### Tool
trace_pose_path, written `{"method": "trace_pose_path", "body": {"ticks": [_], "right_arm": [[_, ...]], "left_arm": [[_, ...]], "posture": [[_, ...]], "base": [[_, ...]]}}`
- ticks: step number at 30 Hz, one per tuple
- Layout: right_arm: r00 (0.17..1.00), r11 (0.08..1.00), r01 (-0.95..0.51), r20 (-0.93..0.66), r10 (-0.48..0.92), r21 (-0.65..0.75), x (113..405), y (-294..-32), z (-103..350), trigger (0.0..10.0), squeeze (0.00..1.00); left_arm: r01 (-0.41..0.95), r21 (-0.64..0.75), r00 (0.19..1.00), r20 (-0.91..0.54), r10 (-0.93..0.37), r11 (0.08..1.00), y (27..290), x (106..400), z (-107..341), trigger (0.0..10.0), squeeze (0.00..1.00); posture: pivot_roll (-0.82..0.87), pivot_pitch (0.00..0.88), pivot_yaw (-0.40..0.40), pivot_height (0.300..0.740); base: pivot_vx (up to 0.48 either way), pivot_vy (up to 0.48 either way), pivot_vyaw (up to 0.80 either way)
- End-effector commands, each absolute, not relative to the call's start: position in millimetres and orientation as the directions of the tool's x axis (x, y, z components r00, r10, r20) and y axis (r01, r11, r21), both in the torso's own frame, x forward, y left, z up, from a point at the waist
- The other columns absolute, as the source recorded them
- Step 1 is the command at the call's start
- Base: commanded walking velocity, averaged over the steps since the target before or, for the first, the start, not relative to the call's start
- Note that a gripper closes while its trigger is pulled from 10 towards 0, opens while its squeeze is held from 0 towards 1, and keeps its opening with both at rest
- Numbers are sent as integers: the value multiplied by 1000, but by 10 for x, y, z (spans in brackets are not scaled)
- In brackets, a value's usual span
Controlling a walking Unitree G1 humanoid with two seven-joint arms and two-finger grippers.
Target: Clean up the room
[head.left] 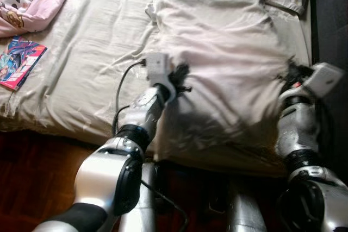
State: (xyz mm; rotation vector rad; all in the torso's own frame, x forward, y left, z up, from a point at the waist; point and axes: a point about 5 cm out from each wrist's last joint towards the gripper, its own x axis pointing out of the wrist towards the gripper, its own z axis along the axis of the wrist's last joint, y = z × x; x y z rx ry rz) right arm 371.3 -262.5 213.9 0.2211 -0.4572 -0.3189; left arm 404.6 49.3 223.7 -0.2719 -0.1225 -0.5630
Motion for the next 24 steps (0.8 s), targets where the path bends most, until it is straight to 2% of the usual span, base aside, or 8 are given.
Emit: {"method": "trace_pose_path", "body": {"ticks": [1, 6, 13, 15, 17, 20, 22, 24], "right_arm": [[734, 897, 330, 517, -440, 295, 3547, -2849, 2345, 0, 0], [621, 836, 463, 566, -542, 294, 3307, -3029, 2375, 0, 0], [528, 754, 604, 580, -620, 257, 2980, -3122, 2235, 0, 0], [558, 743, 622, 525, -642, 247, 2959, -3157, 2082, 0, 0], [604, 742, 620, 448, -659, 254, 2983, -3158, 1907, 10000, 0], [665, 758, 589, 365, -651, 278, 3038, -3097, 1764, 10000, 0], [811, 809, 497, 163, -562, 314, 3184, -2921, 1464, 10000, 0], [868, 834, 455, 54, -493, 312, 3242, -2783, 1269, 10000, 0]], "left_arm": [[598, -172, 793, 273, -545, 783, 421, 4039, 2456, 10000, 0], [739, -118, 665, 284, -691, 663, 159, 3953, 2540, 10000, 0], [791, -96, 611, 190, -769, 605, 166, 3918, 2347, 10000, 0], [777, -117, 629, 182, -755, 619, 205, 3933, 2319, 10000, 0], [757, -132, 653, 181, -735, 640, 246, 3954, 2318, 10000, 0], [732, -130, 681, 167, -713, 669, 301, 3977, 2305, 10000, 0], [664, -147, 747, 121, -653, 733, 417, 4021, 2231, 10000, 0], [586, -153, 809, 52, -586, 795, 535, 4045, 2097, 10000, 0]], "posture": [[16, 393, 58, 641], [3, 389, 63, 641], [11, 390, 72, 641], [12, 391, 75, 641], [14, 390, 76, 641], [11, 389, 77, 641], [15, 385, 80, 641], [28, 385, 81, 641]], "base": [[0, 0, 0], [0, 0, 0], [0, 0, 0], [0, 0, 0], [0, 0, 0], [0, 0, 0], [0, 0, 0], [0, 0, 0]]}}
